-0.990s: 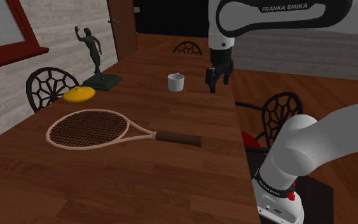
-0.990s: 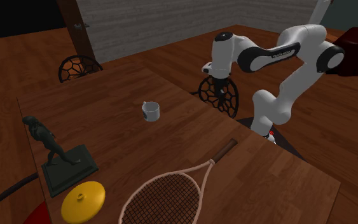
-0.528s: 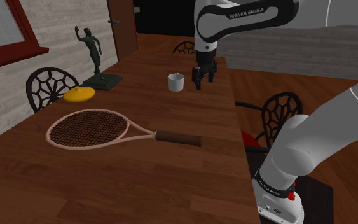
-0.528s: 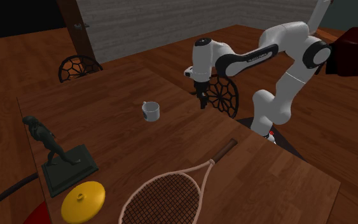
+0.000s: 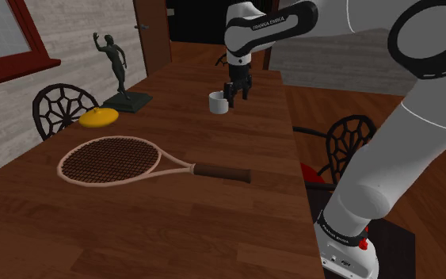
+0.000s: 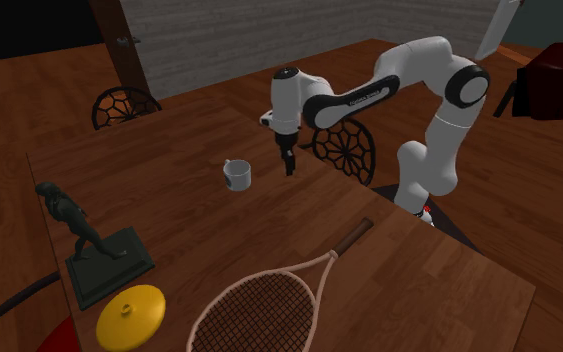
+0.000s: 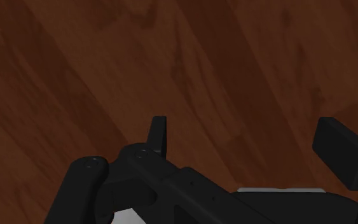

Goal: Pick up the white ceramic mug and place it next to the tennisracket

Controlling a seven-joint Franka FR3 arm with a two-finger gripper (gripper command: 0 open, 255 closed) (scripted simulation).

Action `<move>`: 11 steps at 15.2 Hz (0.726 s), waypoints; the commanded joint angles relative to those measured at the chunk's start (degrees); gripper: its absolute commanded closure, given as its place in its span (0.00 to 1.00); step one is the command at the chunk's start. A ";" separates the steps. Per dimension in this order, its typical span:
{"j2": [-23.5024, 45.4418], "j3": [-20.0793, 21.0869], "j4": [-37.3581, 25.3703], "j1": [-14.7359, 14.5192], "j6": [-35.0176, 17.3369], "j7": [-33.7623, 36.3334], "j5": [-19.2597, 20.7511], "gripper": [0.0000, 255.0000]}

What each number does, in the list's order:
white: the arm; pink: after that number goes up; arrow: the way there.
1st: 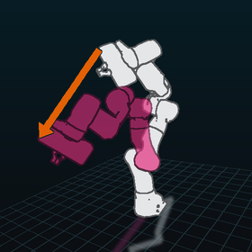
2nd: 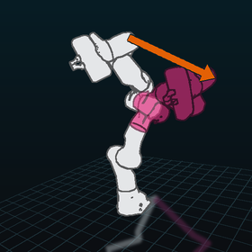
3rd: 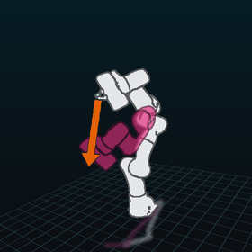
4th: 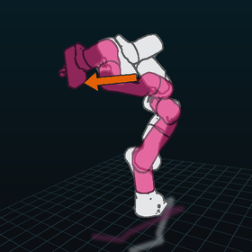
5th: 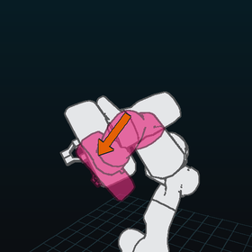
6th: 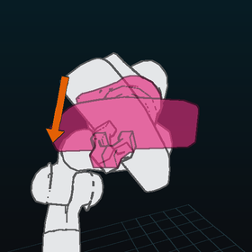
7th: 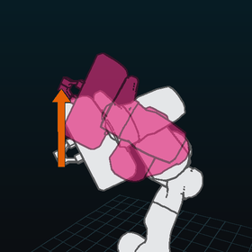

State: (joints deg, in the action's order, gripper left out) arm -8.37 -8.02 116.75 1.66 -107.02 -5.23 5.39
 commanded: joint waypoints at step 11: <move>26.04 -1.04 -27.15 2.08 -2.71 -8.78 -5.99 0.00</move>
State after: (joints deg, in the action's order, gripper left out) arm 15.09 -9.11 92.83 3.42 -110.04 -13.27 -0.01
